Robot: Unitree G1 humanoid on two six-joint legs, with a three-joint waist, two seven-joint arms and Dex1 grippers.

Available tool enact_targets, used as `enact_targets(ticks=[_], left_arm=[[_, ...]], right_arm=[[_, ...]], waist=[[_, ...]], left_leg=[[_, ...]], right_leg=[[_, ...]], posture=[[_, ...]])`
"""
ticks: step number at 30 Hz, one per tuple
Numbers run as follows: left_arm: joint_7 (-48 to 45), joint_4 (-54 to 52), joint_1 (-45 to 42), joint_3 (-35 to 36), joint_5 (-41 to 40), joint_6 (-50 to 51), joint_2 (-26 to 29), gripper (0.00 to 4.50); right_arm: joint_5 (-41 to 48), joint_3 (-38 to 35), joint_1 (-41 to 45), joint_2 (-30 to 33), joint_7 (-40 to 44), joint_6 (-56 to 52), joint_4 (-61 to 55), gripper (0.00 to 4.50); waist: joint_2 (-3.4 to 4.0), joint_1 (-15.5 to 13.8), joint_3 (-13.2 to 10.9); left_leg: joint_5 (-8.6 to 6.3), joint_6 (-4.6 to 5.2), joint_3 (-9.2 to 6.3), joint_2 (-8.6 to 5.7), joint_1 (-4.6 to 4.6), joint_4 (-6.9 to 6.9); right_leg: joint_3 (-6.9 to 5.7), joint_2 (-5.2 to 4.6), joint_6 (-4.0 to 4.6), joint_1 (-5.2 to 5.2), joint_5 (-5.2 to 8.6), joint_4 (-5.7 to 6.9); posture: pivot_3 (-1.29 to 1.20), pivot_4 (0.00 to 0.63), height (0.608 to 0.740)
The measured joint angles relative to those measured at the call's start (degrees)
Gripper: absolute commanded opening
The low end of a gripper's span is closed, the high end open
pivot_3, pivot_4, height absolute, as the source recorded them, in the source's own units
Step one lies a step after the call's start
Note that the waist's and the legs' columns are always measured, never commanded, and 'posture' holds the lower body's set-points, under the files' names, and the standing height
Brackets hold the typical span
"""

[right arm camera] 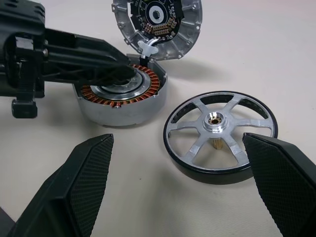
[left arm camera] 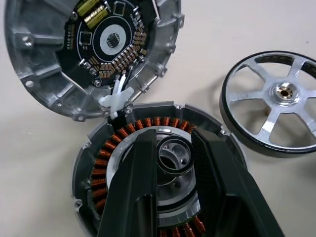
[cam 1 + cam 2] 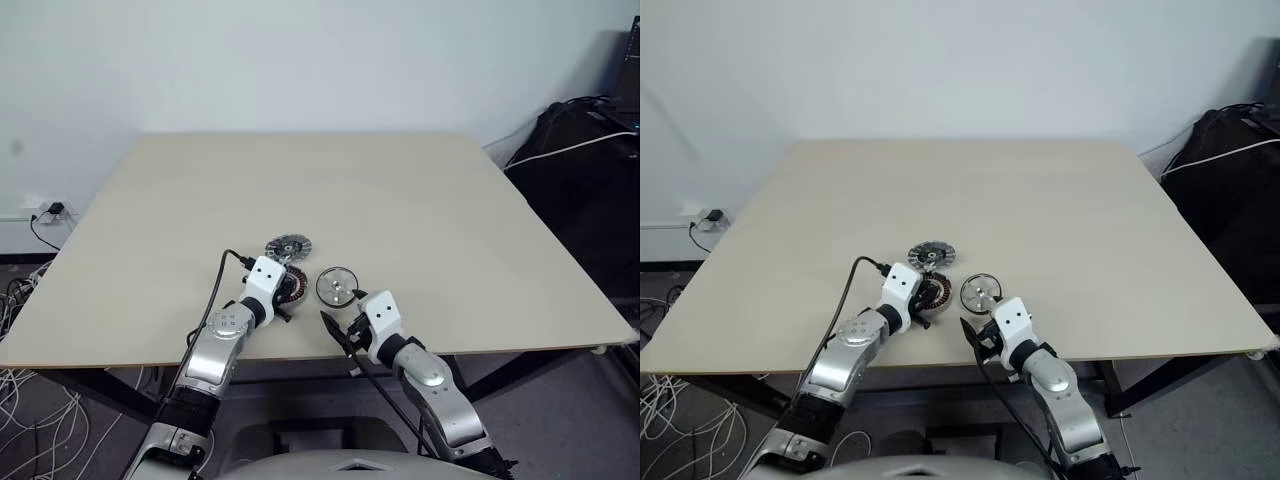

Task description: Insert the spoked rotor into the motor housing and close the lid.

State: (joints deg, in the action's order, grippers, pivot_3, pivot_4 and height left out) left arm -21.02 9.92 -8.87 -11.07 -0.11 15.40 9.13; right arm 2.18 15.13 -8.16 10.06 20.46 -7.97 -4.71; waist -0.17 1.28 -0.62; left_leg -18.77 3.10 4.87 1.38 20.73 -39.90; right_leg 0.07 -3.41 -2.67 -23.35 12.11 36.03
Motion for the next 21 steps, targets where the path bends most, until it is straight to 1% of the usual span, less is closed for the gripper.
enact_targets(ticks=[8, 10, 12, 19, 21], left_arm=[[0.2, 1.1, -0.5, 0.3, 0.0, 0.0, 0.1, 0.69], [0.4, 1.1, -0.5, 0.4, 0.0, 0.1, 0.1, 1.44], [0.5, 1.1, -0.5, 0.4, 0.0, 0.1, 0.1, 2.02], [0.7, 1.1, -0.1, 0.4, 0.0, 0.4, 0.1, 4.36], [1.0, 1.1, -0.1, 0.7, 0.0, 0.4, 0.2, 4.44]], right_arm=[[0.0, 0.0, 0.0, -0.1, -0.5, 0.2, 0.0, 4.50], [0.0, 0.0, 0.0, -0.1, -0.5, 0.2, 0.0, 4.50], [0.0, 0.0, 0.0, -0.1, -0.5, 0.2, 0.0, 4.50], [0.0, 0.0, 0.0, 0.0, -0.4, 0.3, 0.0, 4.50], [0.0, 0.0, 0.0, 0.0, -0.4, 0.3, 0.0, 4.50]], waist=[[0.00, 0.0, 0.0], [0.00, 0.0, 0.0], [0.00, 0.0, 0.0], [0.00, 0.0, 0.0], [0.00, 0.0, 0.0]], left_leg=[[0.00, 0.00, 0.00, 0.05, 0.00, 0.00], [0.00, 0.00, 0.00, 0.06, 0.00, 0.00], [0.00, 0.00, 0.00, 0.06, 0.00, 0.00], [0.00, 0.01, 0.00, 0.07, 0.00, 0.00], [0.00, 0.01, 0.00, 0.08, 0.00, 0.00]], right_leg=[[0.01, 0.00, 0.00, 0.00, 0.00, 0.00], [0.02, 0.00, 0.00, 0.01, 0.00, 0.00], [0.02, -0.01, 0.00, 0.01, 0.00, 0.00], [0.02, -0.01, 0.00, 0.00, 0.00, 0.00], [0.02, -0.01, 0.00, 0.01, 0.00, 0.00]], posture=[[0.00, 0.000, 0.740], [0.00, 0.000, 0.740], [0.00, 0.000, 0.740], [0.00, 0.000, 0.740], [0.00, 0.000, 0.740]])
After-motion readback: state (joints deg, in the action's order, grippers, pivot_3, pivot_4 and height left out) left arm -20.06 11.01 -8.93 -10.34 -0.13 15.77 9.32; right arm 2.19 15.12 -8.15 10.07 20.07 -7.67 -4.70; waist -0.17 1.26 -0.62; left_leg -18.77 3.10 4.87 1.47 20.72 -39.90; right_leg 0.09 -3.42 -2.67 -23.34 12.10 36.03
